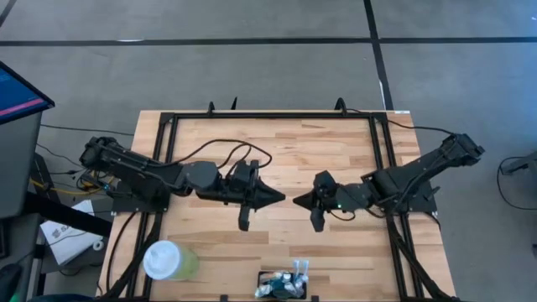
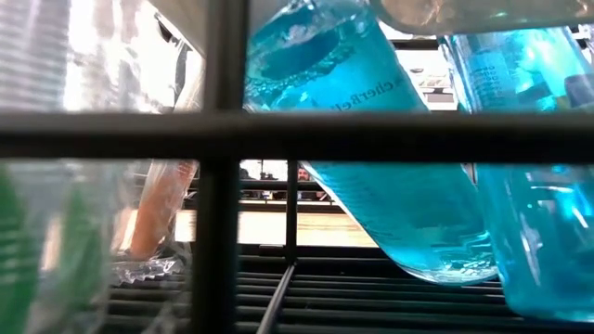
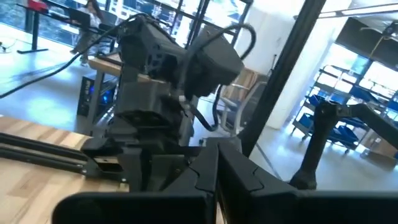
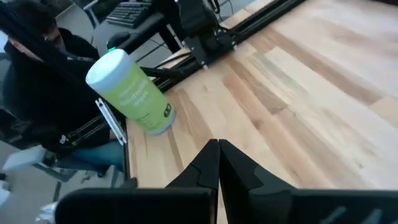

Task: Pick & Place toothbrushing station
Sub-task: Return to Home Position

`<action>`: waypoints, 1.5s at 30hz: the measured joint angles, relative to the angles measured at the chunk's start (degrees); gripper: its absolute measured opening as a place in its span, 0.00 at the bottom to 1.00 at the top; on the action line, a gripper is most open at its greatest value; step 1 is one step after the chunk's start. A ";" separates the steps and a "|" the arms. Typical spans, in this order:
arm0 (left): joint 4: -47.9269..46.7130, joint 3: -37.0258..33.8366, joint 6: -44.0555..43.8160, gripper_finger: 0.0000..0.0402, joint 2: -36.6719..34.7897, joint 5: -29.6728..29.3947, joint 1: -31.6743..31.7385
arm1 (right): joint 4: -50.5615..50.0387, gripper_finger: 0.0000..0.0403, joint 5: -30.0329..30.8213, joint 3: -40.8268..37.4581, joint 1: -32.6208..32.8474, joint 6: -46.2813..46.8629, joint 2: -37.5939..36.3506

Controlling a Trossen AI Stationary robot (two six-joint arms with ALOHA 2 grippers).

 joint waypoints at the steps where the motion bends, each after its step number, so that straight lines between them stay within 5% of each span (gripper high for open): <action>1: -0.02 0.00 -0.08 0.00 0.00 0.41 0.28 | 0.20 0.00 -0.37 0.01 -0.53 -1.09 -0.02; 10: -2.13 0.00 1.04 0.00 0.00 1.79 0.55 | -0.80 0.00 -1.29 -0.05 -0.38 -14.90 -1.01; 32: -5.22 0.00 3.12 0.00 0.00 3.71 4.56 | -14.67 0.00 4.26 -0.14 2.97 -17.69 -17.96; 45: -6.91 0.00 4.50 0.00 0.00 3.69 3.74 | 1.53 0.00 6.00 -25.86 2.41 -16.14 -38.01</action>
